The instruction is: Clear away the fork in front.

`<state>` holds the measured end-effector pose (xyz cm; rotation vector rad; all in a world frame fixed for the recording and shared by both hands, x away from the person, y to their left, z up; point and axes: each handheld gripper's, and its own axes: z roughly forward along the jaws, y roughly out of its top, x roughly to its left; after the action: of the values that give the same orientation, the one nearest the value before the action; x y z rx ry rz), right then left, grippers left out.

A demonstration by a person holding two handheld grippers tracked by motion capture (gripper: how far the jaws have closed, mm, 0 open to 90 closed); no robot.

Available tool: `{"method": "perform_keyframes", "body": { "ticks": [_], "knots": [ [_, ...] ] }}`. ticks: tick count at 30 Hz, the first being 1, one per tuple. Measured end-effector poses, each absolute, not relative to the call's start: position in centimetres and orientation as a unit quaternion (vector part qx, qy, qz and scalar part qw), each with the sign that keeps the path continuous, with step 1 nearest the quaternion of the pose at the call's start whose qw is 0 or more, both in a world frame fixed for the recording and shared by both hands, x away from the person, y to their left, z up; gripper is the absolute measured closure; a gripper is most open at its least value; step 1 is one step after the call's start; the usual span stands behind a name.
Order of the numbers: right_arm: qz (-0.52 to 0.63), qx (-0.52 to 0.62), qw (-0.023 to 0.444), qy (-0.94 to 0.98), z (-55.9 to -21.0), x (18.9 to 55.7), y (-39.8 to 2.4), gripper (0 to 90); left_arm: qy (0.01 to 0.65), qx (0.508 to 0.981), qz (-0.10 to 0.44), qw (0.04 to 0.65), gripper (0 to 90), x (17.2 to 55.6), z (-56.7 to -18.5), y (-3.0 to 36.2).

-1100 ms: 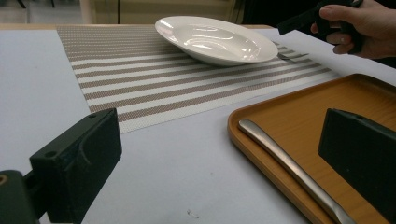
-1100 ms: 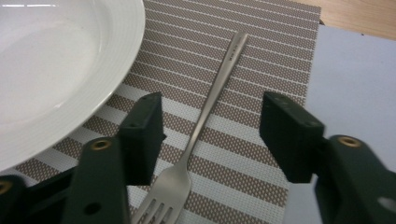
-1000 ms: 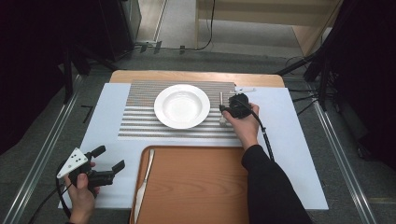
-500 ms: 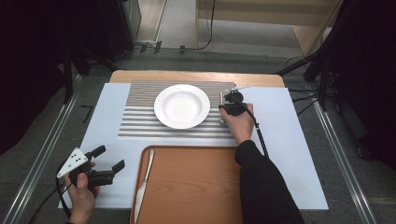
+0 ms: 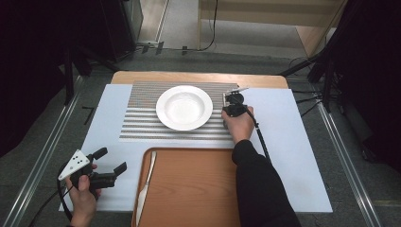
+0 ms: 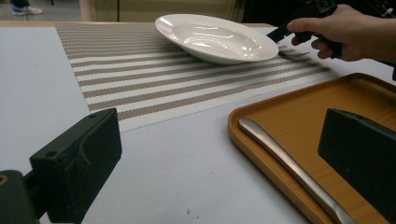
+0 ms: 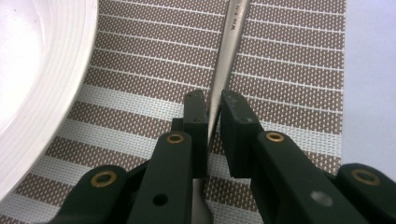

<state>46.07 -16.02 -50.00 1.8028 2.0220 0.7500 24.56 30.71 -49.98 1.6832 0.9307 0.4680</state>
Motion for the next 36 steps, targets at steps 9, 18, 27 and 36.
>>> {"method": "perform_keyframes", "body": {
  "ticks": [9,18,27,36],
  "knots": [
    [0.228,0.625,0.205,0.718,-49.9,46.0,-14.6,83.7,0.393,0.712,0.196,0.548,0.0,24.6,-50.0,30.7],
    [0.242,0.614,0.206,0.722,-50.1,45.8,-15.0,84.1,0.388,0.714,0.191,0.550,0.0,24.6,-50.0,30.7],
    [0.298,0.610,0.195,0.708,-50.1,44.6,-16.7,84.2,0.388,0.716,0.192,0.548,0.0,24.6,-50.0,30.6],
    [0.342,0.586,0.204,0.706,-48.9,43.1,-17.5,84.1,0.376,0.720,0.201,0.548,0.0,24.4,-49.8,30.4]
  ]
}}
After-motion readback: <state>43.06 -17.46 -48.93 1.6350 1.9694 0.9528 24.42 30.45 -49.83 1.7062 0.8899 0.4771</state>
